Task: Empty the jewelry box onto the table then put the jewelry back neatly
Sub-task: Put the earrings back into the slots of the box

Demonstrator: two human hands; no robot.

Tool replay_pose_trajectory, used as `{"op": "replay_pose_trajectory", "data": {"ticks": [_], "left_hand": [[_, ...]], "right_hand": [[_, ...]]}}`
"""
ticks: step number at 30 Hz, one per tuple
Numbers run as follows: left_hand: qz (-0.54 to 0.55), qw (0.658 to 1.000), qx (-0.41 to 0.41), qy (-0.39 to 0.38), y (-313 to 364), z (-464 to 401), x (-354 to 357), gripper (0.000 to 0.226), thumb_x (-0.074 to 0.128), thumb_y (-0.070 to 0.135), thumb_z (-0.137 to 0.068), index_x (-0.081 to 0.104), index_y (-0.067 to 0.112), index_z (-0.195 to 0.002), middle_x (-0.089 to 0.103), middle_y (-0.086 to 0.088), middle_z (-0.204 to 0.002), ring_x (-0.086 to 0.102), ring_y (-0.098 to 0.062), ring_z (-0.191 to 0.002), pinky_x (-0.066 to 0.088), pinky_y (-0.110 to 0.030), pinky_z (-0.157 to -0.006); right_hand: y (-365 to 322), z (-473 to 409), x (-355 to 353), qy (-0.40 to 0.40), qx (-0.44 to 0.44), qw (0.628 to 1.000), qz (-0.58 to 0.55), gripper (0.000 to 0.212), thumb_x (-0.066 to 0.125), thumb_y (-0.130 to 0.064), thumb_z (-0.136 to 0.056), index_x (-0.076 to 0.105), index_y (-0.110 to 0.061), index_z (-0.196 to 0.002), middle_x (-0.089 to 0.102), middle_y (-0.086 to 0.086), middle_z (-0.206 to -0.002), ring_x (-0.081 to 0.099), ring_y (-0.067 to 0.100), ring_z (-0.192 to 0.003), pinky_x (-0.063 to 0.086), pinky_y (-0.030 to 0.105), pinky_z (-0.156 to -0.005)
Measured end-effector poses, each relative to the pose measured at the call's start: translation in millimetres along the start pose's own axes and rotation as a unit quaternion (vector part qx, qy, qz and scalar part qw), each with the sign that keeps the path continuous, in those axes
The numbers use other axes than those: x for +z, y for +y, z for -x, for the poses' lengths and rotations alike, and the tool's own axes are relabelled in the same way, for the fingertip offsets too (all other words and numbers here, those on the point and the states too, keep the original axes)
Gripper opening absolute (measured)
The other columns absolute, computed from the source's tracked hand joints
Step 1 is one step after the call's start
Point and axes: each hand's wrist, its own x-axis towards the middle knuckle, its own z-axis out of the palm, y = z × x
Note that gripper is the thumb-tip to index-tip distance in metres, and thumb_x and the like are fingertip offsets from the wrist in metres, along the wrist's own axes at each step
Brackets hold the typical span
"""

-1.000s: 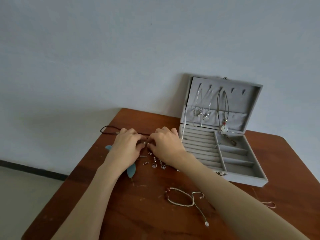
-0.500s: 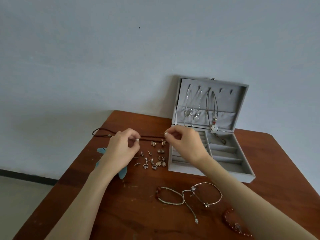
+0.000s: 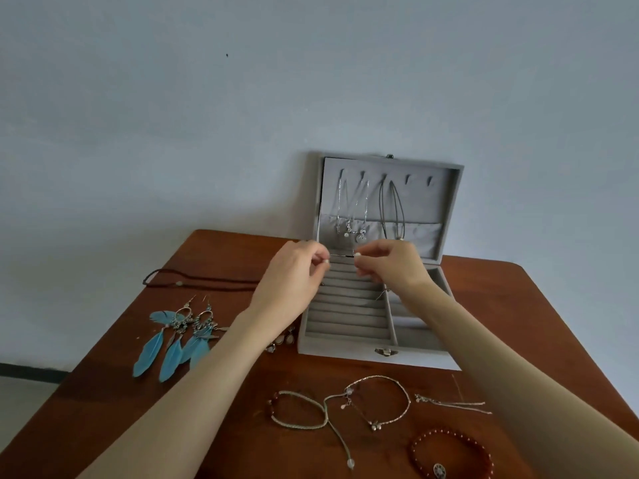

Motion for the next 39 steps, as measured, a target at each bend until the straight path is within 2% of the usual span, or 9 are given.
{"op": "replay_pose_trajectory", "data": {"ticks": [2, 4, 7, 9, 13, 20, 25, 39], "left_hand": [[-0.065, 0.997, 0.034, 0.013, -0.4, -10.0, 8.4, 0.013, 0.061, 0.016, -0.087, 0.066, 0.009, -0.098, 0.064, -0.004, -0.093, 0.056, -0.018, -0.089, 0.041, -0.024, -0.074], [-0.136, 0.988, 0.066, 0.019, -2.1, -17.2, 13.8, 0.011, 0.068, 0.010, -0.081, 0.069, 0.006, -0.091, 0.061, -0.009, -0.087, 0.059, -0.027, -0.081, 0.045, -0.031, -0.066], [-0.189, 0.979, 0.065, 0.025, -4.9, -21.3, 18.5, 0.013, 0.078, 0.005, -0.068, 0.071, 0.004, -0.080, 0.056, -0.010, -0.076, 0.058, -0.030, -0.067, 0.043, -0.032, -0.055], [-0.199, 0.979, 0.050, 0.016, -7.5, -21.4, 20.2, 0.014, 0.078, 0.007, -0.068, 0.072, 0.005, -0.080, 0.055, -0.011, -0.076, 0.057, -0.031, -0.069, 0.043, -0.034, -0.057], [-0.208, 0.978, 0.029, 0.006, -12.1, -18.6, 20.8, 0.014, 0.073, 0.011, -0.075, 0.072, 0.006, -0.088, 0.055, -0.011, -0.083, 0.056, -0.031, -0.078, 0.042, -0.035, -0.062], [-0.214, 0.976, -0.005, -0.038, -5.5, -18.7, 18.7, 0.022, 0.056, 0.021, -0.090, 0.066, 0.012, -0.107, 0.052, -0.006, -0.106, 0.047, -0.024, -0.104, 0.037, -0.030, -0.080], [-0.209, 0.977, -0.022, -0.042, -5.4, -16.8, 21.3, 0.023, 0.053, 0.018, -0.091, 0.067, 0.014, -0.108, 0.053, -0.005, -0.107, 0.046, -0.024, -0.105, 0.037, -0.030, -0.080], [-0.191, 0.980, -0.043, -0.033, -5.1, -15.5, 18.1, 0.022, 0.054, 0.023, -0.090, 0.066, 0.014, -0.106, 0.053, -0.006, -0.108, 0.045, -0.025, -0.109, 0.040, -0.032, -0.082]], "right_hand": [[0.3, -5.9, 5.2, 0.011, -0.041, 0.997, 0.064, 0.006, 0.066, -0.009, -0.082, 0.069, -0.009, -0.086, 0.065, 0.000, -0.062, 0.061, 0.009, -0.060, 0.048, 0.021, -0.069], [-0.9, -8.8, 10.2, 0.014, -0.080, 0.989, 0.127, 0.007, 0.065, -0.011, -0.082, 0.070, -0.012, -0.086, 0.065, -0.001, -0.067, 0.061, 0.010, -0.067, 0.044, 0.018, -0.073], [-1.5, -12.0, 15.5, 0.017, -0.113, 0.975, 0.191, 0.016, 0.064, -0.013, -0.084, 0.072, -0.009, -0.097, 0.070, 0.004, -0.087, 0.062, 0.015, -0.087, 0.038, 0.013, -0.078], [-0.2, -13.6, 18.6, 0.015, -0.114, 0.972, 0.207, 0.019, 0.063, -0.014, -0.084, 0.071, -0.010, -0.101, 0.072, 0.007, -0.097, 0.063, 0.017, -0.096, 0.040, 0.015, -0.083], [2.0, -13.7, 24.5, 0.000, -0.128, 0.967, 0.220, 0.019, 0.063, -0.013, -0.084, 0.072, -0.009, -0.100, 0.072, 0.010, -0.100, 0.063, 0.022, -0.099, 0.045, 0.025, -0.093], [2.9, -13.7, 29.2, -0.021, -0.135, 0.963, 0.230, 0.022, 0.060, -0.011, -0.086, 0.072, -0.012, -0.104, 0.071, 0.009, -0.104, 0.063, 0.019, -0.100, 0.044, 0.021, -0.090], [3.9, -11.6, 28.2, -0.032, -0.143, 0.960, 0.237, 0.024, 0.058, -0.014, -0.088, 0.070, -0.014, -0.109, 0.070, 0.006, -0.111, 0.061, 0.019, -0.106, 0.043, 0.022, -0.093], [6.5, -9.9, 31.8, -0.006, -0.157, 0.960, 0.232, 0.021, 0.059, -0.015, -0.087, 0.072, -0.013, -0.104, 0.072, 0.007, -0.103, 0.063, 0.020, -0.100, 0.043, 0.023, -0.091]]}}
